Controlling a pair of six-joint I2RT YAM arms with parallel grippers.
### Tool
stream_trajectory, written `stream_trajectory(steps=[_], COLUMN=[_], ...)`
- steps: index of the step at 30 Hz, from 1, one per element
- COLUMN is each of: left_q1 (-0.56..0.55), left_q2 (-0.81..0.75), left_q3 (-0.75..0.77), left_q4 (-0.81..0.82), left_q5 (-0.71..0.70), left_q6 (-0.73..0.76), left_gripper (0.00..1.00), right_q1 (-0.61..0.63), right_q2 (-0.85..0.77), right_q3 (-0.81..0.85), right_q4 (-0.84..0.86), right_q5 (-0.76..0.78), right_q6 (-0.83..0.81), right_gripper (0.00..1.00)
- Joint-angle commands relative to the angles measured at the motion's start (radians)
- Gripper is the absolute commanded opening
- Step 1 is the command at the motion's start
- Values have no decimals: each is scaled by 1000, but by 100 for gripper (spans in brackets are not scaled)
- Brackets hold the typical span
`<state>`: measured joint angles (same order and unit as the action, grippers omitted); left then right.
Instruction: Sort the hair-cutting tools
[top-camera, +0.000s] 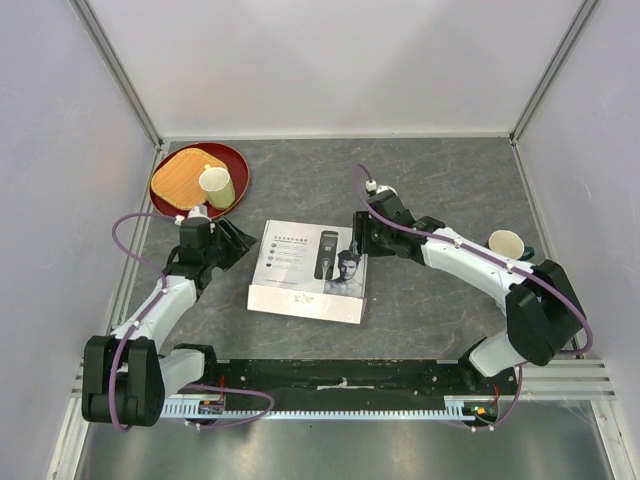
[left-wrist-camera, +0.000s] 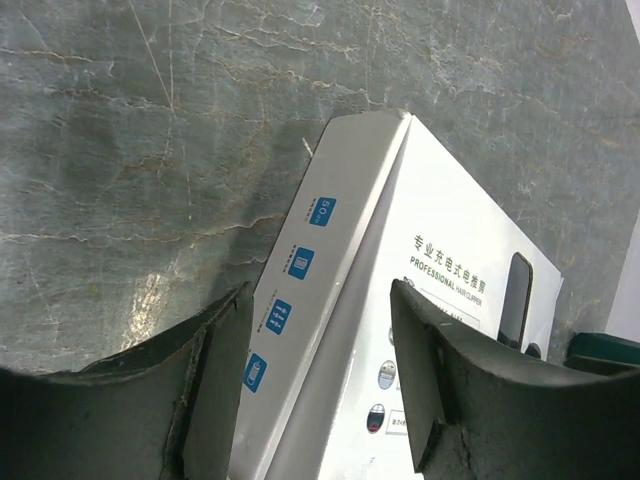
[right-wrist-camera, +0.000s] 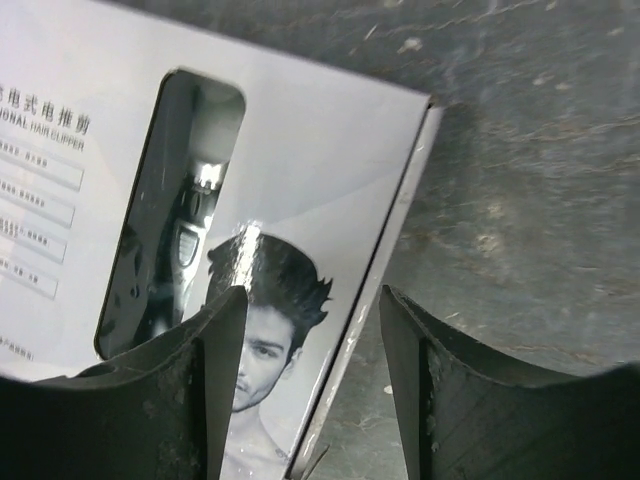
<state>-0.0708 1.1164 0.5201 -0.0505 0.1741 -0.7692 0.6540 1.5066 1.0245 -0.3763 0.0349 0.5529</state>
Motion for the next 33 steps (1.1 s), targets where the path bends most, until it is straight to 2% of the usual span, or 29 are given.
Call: stream_trajectory(steps=[1, 4, 8, 10, 14, 16, 23, 27, 33], left_q1=[-1, -1, -1, -3, -3, -14, -52, -70, -72], left_q2=[14, 51, 108, 153, 223, 232, 269, 325, 375], left_q3=[34, 50, 54, 57, 61, 55, 49, 99, 164], left_q4=[-32, -109, -120, -92, 17, 81, 250, 290, 282], left_q5=[-45, -129, -168, -153, 15, 56, 201, 203, 150], left_q6=[-27, -54, -67, -62, -4, 1, 19, 15, 5], left_gripper=[64, 61, 58, 57, 45, 42, 41, 41, 42], right_q1=[1, -7, -24, -24, -24, -25, -72, -123, -149], right_q2=[-32, -17, 18, 47, 96, 121, 214, 285, 377], right_q3=[78, 88, 60, 37, 11, 6, 81, 152, 290], right_q4=[-84, -170, -216, -216, -164, -119, -9, 102, 122], right_q5=[234, 391, 419, 402, 286, 248, 146, 76, 63], right_q6=[65, 140, 176, 179, 151, 137, 94, 75, 41], right_gripper=[64, 62, 57, 56, 55, 54, 52, 52, 54])
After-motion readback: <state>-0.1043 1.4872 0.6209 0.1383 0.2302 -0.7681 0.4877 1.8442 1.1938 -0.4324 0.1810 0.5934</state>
